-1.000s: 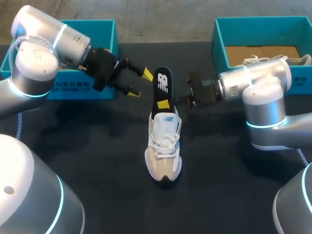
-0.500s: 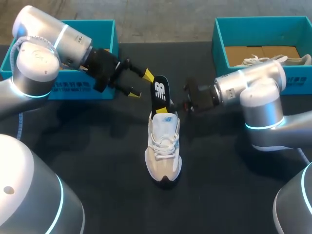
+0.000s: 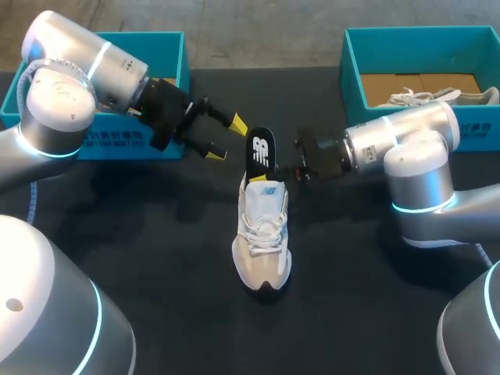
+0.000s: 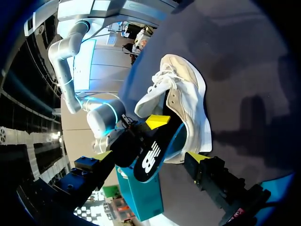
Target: Take the shoe out of the shoebox, open the shoe tongue, remove and reinsert the insole, then place the shoe into the shoebox
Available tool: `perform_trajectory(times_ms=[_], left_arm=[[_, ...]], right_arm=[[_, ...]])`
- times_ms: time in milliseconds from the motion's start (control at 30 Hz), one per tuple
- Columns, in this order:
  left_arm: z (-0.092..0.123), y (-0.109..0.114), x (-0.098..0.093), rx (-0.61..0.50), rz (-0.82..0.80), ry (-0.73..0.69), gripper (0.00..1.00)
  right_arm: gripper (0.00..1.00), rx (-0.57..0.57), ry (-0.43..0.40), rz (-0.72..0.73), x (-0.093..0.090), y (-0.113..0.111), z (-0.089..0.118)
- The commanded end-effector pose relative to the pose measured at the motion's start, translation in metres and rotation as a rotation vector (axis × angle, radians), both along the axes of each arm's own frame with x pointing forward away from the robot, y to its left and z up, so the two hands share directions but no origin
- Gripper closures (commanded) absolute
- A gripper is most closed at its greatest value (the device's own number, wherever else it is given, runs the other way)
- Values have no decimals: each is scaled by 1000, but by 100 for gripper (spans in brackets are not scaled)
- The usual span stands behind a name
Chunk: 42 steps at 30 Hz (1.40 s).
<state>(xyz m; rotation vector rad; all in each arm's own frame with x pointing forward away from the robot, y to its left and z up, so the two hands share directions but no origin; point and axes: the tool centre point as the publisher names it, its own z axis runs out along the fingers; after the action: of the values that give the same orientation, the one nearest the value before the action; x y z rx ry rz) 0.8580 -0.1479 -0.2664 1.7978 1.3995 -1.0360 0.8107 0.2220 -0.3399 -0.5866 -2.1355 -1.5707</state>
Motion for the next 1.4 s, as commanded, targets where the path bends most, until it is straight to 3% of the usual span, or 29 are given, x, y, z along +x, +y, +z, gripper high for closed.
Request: perform_trajectory(times_ms=[33, 167, 333, 467, 1400], left_arm=[[-2, -1, 2, 1, -9, 1, 0], [-4, -1, 0, 1, -18, 17, 0], [-12, 1, -1, 25, -55, 45, 0], [-17, 3, -1, 43, -64, 61, 0], [-20, -5, -8, 45, -83, 59, 0]], right_arm=[[66, -7, -25, -20, -1, -5, 13], [66, -7, -48, -25, 6, -7, 19], [74, -9, -56, -24, 14, -9, 23], [100, -11, -53, -20, 17, -10, 21], [100, -59, 110, 47, -16, -2, -8]])
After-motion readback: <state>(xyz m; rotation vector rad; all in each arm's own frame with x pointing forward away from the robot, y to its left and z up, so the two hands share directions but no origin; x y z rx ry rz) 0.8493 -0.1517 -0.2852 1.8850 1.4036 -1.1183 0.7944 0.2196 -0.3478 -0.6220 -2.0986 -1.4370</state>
